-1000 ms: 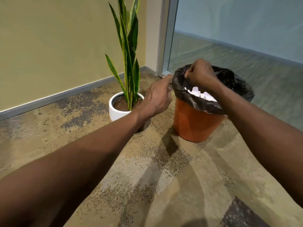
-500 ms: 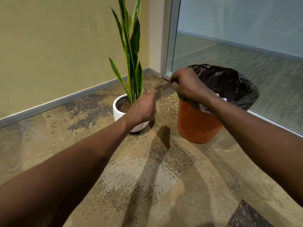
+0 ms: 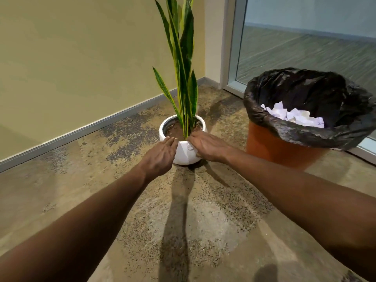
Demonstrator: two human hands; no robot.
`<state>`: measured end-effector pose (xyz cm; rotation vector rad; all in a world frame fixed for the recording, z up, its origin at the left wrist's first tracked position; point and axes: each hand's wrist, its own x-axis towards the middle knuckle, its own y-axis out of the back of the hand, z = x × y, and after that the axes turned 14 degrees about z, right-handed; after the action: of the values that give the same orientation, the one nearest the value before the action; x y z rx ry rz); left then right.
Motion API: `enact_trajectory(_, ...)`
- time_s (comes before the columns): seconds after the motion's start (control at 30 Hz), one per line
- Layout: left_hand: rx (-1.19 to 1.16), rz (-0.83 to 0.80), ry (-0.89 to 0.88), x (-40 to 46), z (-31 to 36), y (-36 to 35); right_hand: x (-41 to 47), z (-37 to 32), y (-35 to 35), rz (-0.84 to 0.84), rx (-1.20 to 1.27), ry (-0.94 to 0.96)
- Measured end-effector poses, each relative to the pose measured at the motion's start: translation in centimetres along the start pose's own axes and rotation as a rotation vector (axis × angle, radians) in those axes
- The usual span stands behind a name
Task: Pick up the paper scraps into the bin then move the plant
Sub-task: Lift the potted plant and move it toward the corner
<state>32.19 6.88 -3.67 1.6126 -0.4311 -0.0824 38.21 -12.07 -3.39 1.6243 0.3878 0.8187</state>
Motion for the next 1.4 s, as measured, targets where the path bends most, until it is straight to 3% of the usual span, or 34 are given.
enact_trajectory(0.17, -0.002, 0.084, -0.011, 2.0, -0.2, -0.9, 1.4, 0.8, -2.0, 0.072, 0.030, -0.002)
enact_trajectory(0.47, -0.124, 0.013, 0.007, 5.2, -0.8, -2.8, 2.7, 3.9, -3.1, -0.039, 0.126, -0.053)
enact_trajectory(0.87, -0.182, 0.053, -0.058, 5.0, -3.7, -0.7, 3.7, 1.0, -1.8, 0.000, 0.154, -0.095)
enact_trajectory(1.1, -0.183, 0.023, -0.043, 4.7, -5.1, 14.4, 6.2, -3.2, 13.1, 0.058, 0.180, -0.134)
enact_trajectory(1.4, -0.191, -0.018, -0.104, 8.7, -6.9, 44.5, 12.6, -6.2, 42.8, -0.068, 0.116, -0.173)
